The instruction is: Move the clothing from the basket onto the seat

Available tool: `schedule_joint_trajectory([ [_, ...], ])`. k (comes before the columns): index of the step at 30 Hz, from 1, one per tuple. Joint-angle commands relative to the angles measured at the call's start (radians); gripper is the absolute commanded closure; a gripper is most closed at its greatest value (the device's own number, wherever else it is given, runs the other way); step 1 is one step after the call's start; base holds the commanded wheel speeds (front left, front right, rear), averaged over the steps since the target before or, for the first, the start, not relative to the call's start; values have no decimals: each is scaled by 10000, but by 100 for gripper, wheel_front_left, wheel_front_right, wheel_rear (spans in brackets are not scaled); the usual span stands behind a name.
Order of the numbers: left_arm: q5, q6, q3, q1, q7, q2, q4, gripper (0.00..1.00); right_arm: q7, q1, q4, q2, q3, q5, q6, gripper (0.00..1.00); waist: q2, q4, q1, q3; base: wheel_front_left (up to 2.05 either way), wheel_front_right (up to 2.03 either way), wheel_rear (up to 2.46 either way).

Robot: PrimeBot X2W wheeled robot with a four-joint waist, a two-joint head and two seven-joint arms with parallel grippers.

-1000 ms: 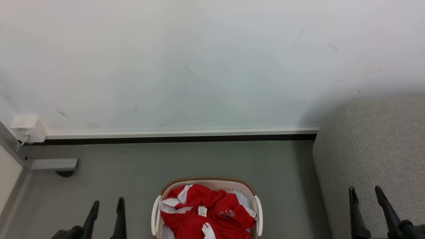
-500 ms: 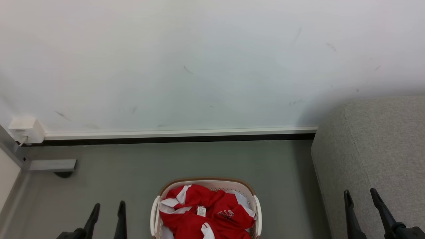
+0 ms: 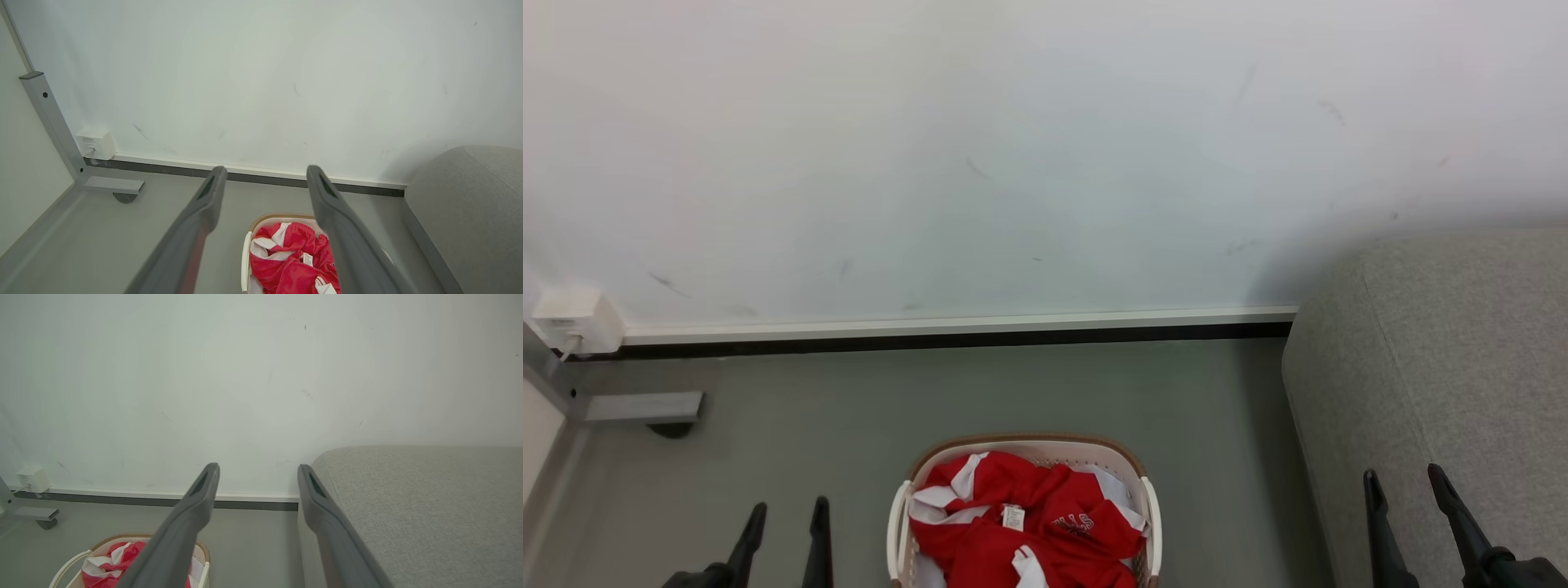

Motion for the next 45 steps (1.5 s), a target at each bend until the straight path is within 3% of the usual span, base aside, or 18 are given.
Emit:
schedule_joint_trajectory([
  [1,105,-30,-1,34,-7,70,22,0,-38,15,-16,-64,25,33,-21,0,0,-49,0,32,0,0,0],
  [8,220,-40,-579,-480,-7,227,260,0,-38,-381,-272,-59,282,110,-21,0,0,-384,0,740,0,0,0],
  [17,-252,-41,-2308,-2444,-7,1024,1179,0,-37,-1573,-863,-53,539,27,-21,0,0,-1101,0,3031,0,0,0],
  [24,-632,-23,-4009,-4442,-7,1855,2639,0,-37,-2591,-1484,-46,835,215,-21,0,0,-1734,0,5030,0,0,0],
  [31,-1705,-23,-5623,-6161,532,2225,4604,0,-37,-3227,-2085,-44,1012,374,-21,0,0,-2065,0,6577,0,0,0],
  [45,-3355,-24,-7178,-7707,1446,2705,6456,0,-37,-3813,-2466,-44,1206,573,-21,0,0,-2334,0,7917,0,0,0],
])
